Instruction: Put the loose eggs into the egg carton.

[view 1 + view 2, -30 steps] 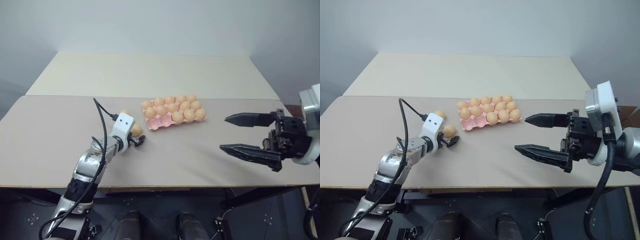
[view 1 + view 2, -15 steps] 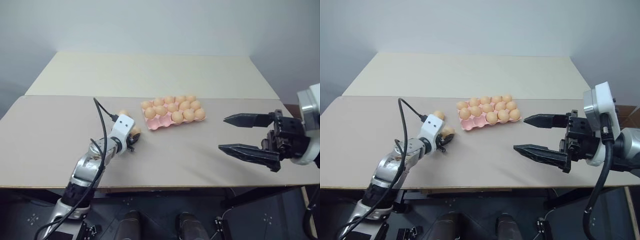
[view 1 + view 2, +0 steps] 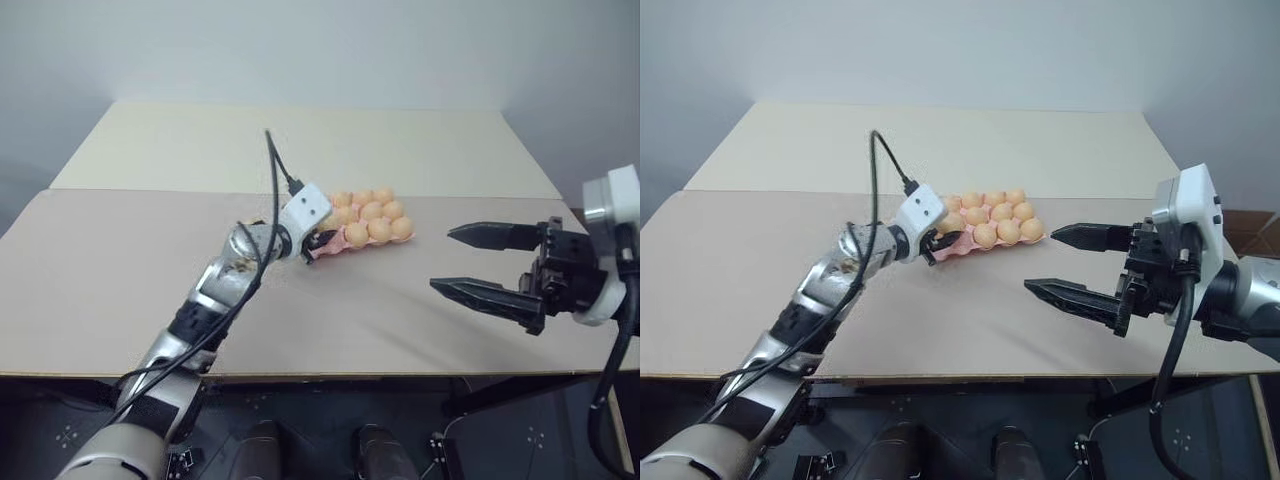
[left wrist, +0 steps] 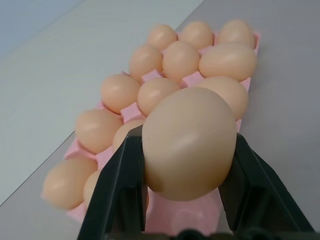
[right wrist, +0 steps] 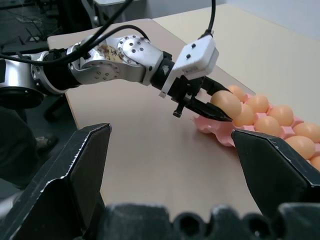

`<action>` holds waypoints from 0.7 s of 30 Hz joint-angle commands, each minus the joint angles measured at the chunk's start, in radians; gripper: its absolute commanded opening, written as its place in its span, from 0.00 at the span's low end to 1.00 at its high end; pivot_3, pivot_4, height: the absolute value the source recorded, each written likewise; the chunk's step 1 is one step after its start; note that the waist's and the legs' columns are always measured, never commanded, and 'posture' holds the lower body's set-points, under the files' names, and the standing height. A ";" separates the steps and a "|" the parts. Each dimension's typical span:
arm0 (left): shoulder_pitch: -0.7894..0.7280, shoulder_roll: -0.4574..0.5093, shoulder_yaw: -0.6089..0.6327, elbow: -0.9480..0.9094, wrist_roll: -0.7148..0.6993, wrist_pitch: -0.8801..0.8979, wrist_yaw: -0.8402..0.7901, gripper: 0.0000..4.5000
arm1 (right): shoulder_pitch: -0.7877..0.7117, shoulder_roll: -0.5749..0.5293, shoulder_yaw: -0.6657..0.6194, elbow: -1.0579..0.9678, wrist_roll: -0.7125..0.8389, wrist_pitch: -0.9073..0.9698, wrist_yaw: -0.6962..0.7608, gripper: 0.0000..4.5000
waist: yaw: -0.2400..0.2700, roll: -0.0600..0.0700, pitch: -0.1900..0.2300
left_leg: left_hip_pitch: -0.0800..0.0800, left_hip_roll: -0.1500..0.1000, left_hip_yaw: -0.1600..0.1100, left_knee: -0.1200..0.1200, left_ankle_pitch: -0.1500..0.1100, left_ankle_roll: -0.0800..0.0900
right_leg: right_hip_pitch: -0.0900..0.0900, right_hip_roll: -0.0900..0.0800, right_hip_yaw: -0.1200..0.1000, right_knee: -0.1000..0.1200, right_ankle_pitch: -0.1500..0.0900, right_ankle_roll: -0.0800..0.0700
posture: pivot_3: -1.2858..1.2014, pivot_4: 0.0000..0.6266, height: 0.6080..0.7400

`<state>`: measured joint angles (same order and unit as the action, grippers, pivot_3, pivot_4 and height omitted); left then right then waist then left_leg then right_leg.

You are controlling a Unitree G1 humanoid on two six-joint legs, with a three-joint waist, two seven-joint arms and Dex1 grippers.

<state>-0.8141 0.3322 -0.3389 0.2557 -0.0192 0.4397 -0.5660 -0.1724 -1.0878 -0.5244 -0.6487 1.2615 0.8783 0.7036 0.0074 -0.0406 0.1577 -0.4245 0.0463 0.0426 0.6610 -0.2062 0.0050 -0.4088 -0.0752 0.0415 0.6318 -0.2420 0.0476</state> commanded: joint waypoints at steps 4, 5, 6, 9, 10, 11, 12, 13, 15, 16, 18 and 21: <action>-0.069 -0.042 0.004 0.150 0.059 -0.133 -0.018 0.35 | 0.005 -0.006 -0.041 -0.029 0.022 -0.011 -0.016 1.00 | 0.004 0.000 0.000 | -0.002 0.000 0.000 0.000 0.000 0.000 | -0.001 0.000 0.000 -0.001 0.000 0.000 | 0.52 0.24 1.00; -0.069 -0.047 0.009 0.160 0.061 -0.137 -0.017 0.35 | 0.007 -0.006 -0.043 -0.030 0.023 -0.011 -0.017 1.00 | 0.004 0.000 0.000 | -0.002 0.000 0.000 0.000 0.000 0.000 | -0.001 0.000 0.000 -0.001 0.000 0.001 | 0.52 0.24 1.00; -0.069 -0.052 0.014 0.169 0.064 -0.139 -0.017 0.35 | 0.007 -0.006 -0.043 -0.031 0.024 -0.012 -0.018 1.00 | 0.004 0.000 0.000 | -0.002 0.000 0.000 0.000 0.000 0.000 | -0.001 -0.001 0.000 -0.001 0.000 0.001 | 0.52 0.24 1.00; -0.068 -0.066 0.032 0.191 0.060 -0.150 -0.016 0.35 | 0.006 -0.005 -0.040 -0.031 0.025 -0.016 -0.019 1.00 | 0.004 0.000 0.000 | -0.001 0.000 0.000 0.000 0.000 0.000 | -0.001 -0.001 0.000 0.000 0.001 0.001 | 0.52 0.24 1.00; -0.068 -0.070 0.037 0.195 0.058 -0.153 -0.016 0.35 | 0.005 -0.005 -0.039 -0.031 0.026 -0.017 -0.020 1.00 | 0.004 0.000 0.000 | -0.001 0.000 0.000 0.000 0.000 0.000 | -0.001 -0.001 0.000 0.000 0.001 0.001 | 0.52 0.24 1.00; -0.069 -0.076 0.045 0.198 0.053 -0.155 -0.016 0.42 | 0.003 -0.006 -0.037 -0.031 0.027 -0.018 -0.020 1.00 | 0.004 0.000 0.000 | -0.001 0.000 0.000 0.000 0.000 0.000 | -0.001 -0.001 0.000 0.000 0.001 0.001 | 0.52 0.24 1.00; -0.069 -0.082 0.052 0.198 0.049 -0.154 -0.014 0.50 | 0.002 -0.006 -0.034 -0.030 0.027 -0.019 -0.018 1.00 | 0.004 0.000 0.000 | -0.001 0.000 0.000 0.000 0.000 0.000 | -0.001 -0.001 0.000 0.000 0.001 0.001 | 0.52 0.24 1.00; -0.069 -0.086 0.057 0.198 0.048 -0.155 -0.013 0.57 | 0.000 -0.006 -0.033 -0.029 0.027 -0.020 -0.017 1.00 | 0.004 0.000 0.000 | -0.001 0.000 0.000 0.000 0.000 0.000 | -0.001 -0.001 0.000 0.000 0.001 0.001 | 0.52 0.24 1.00; -0.067 -0.088 0.063 0.195 0.056 -0.162 -0.011 0.71 | -0.002 -0.006 -0.030 -0.026 0.027 -0.021 -0.015 1.00 | 0.004 0.000 0.000 | -0.001 0.000 0.000 0.000 0.000 0.000 | -0.001 -0.001 0.000 -0.001 0.001 0.001 | 0.52 0.24 1.00; -0.065 -0.086 0.066 0.190 0.059 -0.165 -0.013 0.78 | -0.003 -0.006 -0.028 -0.026 0.027 -0.021 -0.014 1.00 | 0.004 0.000 0.000 | -0.001 0.000 0.000 0.000 0.000 0.000 | -0.001 0.000 0.000 0.000 0.001 0.001 | 0.52 0.24 1.00; -0.062 -0.083 0.073 0.181 0.059 -0.166 -0.017 0.93 | -0.005 -0.006 -0.026 -0.026 0.027 -0.022 -0.013 1.00 | 0.004 0.000 0.000 | -0.001 0.000 0.000 0.000 0.000 0.000 | -0.001 0.000 0.000 0.000 0.001 0.001 | 0.52 0.24 1.00; -0.061 -0.077 0.081 0.170 0.058 -0.166 -0.024 0.99 | -0.007 -0.004 -0.023 -0.026 0.026 -0.023 -0.013 1.00 | 0.004 0.000 0.000 | -0.001 0.000 0.000 0.000 0.000 0.000 | -0.001 0.000 0.000 0.000 0.001 0.001 | 0.52 0.24 1.00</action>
<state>-0.8576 0.2507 -0.2794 0.4624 0.0379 0.3010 -0.5825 -0.1656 -1.0878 -0.5261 -0.6656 1.2776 0.8783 0.6873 0.0113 -0.0406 0.1577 -0.4256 0.0460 0.0423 0.6610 -0.2063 0.0052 -0.4094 -0.0756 0.0413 0.6317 -0.2411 0.0490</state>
